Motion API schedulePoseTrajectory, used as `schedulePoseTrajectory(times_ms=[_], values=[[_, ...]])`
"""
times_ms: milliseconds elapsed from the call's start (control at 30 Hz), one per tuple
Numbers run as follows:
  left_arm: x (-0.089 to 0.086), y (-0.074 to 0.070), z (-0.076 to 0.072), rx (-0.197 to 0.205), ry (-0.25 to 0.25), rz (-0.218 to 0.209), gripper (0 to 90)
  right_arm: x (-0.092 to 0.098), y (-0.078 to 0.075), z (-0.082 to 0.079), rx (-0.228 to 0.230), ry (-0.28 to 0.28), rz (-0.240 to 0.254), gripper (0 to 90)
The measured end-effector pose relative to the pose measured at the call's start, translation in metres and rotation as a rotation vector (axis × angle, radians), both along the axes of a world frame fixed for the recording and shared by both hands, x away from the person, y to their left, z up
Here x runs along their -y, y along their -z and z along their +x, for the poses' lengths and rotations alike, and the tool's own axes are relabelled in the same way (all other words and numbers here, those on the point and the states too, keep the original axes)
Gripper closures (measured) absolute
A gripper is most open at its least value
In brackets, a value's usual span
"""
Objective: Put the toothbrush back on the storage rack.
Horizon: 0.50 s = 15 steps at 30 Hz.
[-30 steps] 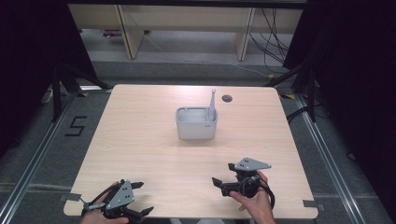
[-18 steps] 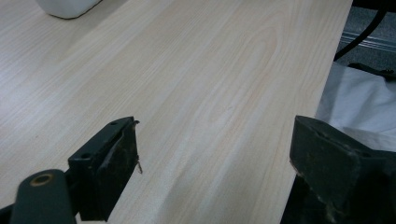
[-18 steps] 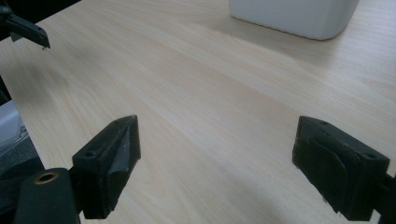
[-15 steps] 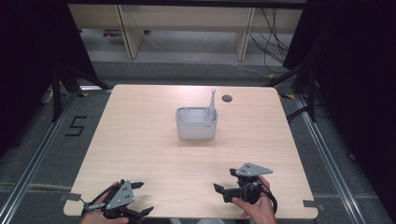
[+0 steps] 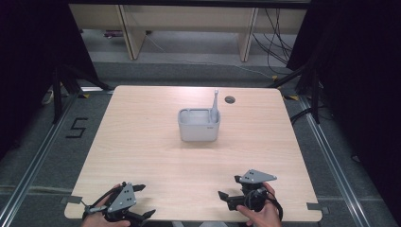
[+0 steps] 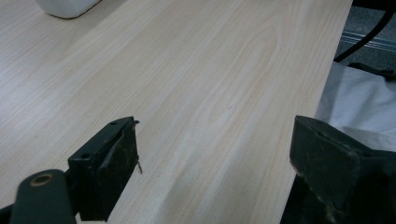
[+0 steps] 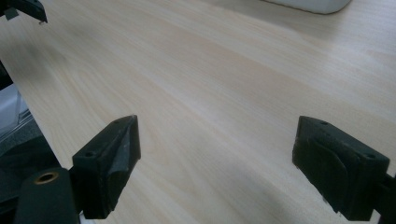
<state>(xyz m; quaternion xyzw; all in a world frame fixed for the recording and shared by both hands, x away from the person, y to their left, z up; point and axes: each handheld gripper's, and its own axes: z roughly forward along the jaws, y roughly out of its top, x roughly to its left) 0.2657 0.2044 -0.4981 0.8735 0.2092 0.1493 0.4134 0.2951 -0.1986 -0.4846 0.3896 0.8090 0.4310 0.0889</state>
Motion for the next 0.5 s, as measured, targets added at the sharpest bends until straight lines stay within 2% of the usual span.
schedulePoseTrajectory(times_ms=[33,67,100,200,233,300,333,367,433,467,500], values=[[0.000,0.000,0.000,0.000,0.000,0.002,14.7,0.001,0.000,0.000,0.015,-0.015,-0.021,15.9],[0.000,0.000,0.000,0.000,-0.001,0.001,14.7,0.000,0.000,-0.003,-0.009,0.005,-0.003,15.9],[0.000,0.000,0.000,0.000,0.000,0.001,14.7,0.002,0.001,-0.002,0.012,-0.017,-0.022,15.9],[0.000,0.000,0.000,0.000,0.002,-0.002,14.7,0.005,0.002,-0.004,0.005,-0.017,-0.023,15.9],[-0.001,0.000,0.001,0.004,0.008,0.012,14.7,0.004,0.002,-0.007,-0.019,0.013,-0.023,15.9],[-0.001,0.000,0.001,0.004,0.008,0.012,14.7,0.006,0.004,-0.005,0.008,-0.017,-0.032,15.9],[0.000,0.000,0.000,0.001,0.001,-0.004,14.7,0.007,0.003,-0.006,0.001,-0.013,-0.041,15.9],[0.000,0.000,0.000,0.001,0.001,-0.006,14.7,0.005,0.004,-0.009,-0.025,0.003,-0.030,15.9],[0.000,0.000,0.000,0.001,0.000,0.001,14.7,0.005,0.005,-0.008,-0.008,-0.014,-0.037,15.9],[0.000,0.000,0.000,0.000,0.000,0.001,14.7,0.004,0.004,-0.011,-0.032,-0.002,-0.029,15.9],[0.000,0.000,0.000,-0.001,-0.001,0.000,14.7,0.006,0.005,-0.008,0.005,-0.023,-0.054,15.9]])
